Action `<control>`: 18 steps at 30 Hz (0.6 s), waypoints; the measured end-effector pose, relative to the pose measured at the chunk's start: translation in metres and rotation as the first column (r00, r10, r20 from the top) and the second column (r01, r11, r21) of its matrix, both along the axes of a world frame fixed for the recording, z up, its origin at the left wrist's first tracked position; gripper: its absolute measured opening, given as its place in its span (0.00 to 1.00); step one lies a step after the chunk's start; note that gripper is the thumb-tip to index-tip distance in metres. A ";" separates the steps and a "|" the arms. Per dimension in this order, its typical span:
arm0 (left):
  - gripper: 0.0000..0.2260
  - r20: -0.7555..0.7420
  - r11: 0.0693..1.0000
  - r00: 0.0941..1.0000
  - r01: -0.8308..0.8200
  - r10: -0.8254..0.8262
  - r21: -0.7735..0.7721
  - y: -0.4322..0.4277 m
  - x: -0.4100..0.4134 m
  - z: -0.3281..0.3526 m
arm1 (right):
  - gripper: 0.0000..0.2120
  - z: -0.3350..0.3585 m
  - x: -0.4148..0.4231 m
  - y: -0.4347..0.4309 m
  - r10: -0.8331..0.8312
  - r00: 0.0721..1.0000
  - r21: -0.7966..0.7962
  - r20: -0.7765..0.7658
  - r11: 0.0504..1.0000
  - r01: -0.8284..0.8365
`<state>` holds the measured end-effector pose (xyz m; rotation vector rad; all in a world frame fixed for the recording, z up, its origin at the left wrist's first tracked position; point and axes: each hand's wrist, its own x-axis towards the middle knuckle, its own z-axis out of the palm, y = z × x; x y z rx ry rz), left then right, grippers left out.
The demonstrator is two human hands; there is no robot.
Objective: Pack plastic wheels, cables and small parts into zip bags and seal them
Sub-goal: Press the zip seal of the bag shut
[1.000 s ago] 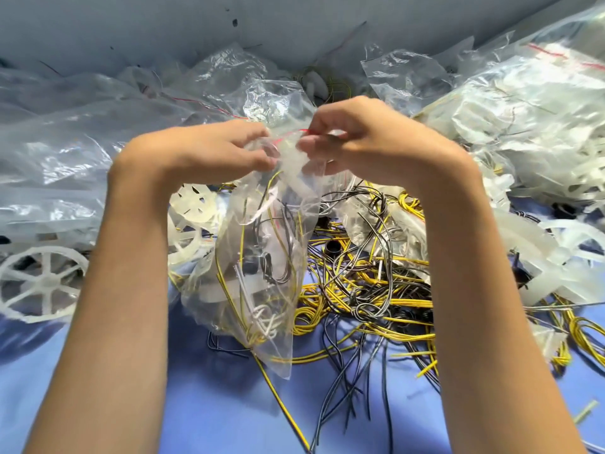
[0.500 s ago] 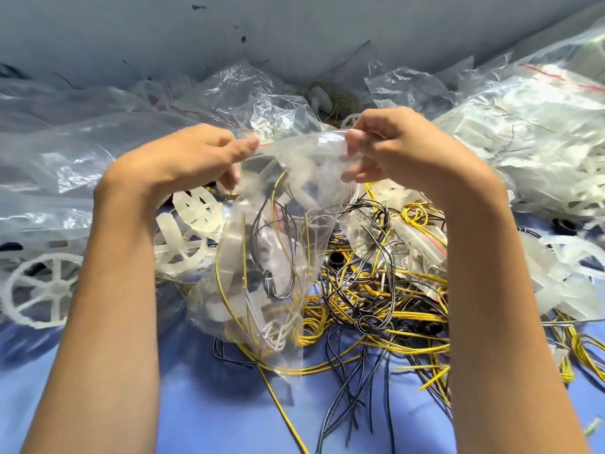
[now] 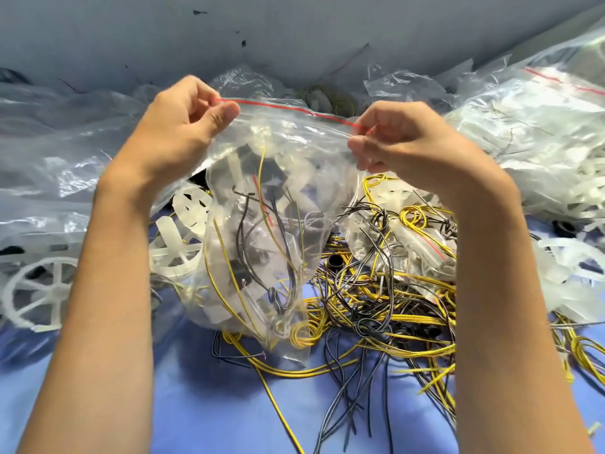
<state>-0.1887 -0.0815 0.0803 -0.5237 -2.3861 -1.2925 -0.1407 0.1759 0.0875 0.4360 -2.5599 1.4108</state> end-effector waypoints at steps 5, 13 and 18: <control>0.11 0.003 0.978 0.994 0.109 -0.111 0.178 -0.001 0.004 0.006 | 0.11 0.004 0.005 -0.001 0.055 0.998 -0.061 -0.036 0.997 -0.057; 0.10 -0.135 0.925 0.980 0.182 -0.144 0.334 -0.001 0.008 0.017 | 0.11 0.009 0.007 -0.007 -0.016 0.995 -0.098 -0.100 0.995 0.006; 0.07 0.000 0.918 0.988 0.144 -0.155 0.370 0.004 0.005 0.007 | 0.08 0.006 0.005 -0.015 0.016 0.995 -0.071 -0.095 0.997 -0.023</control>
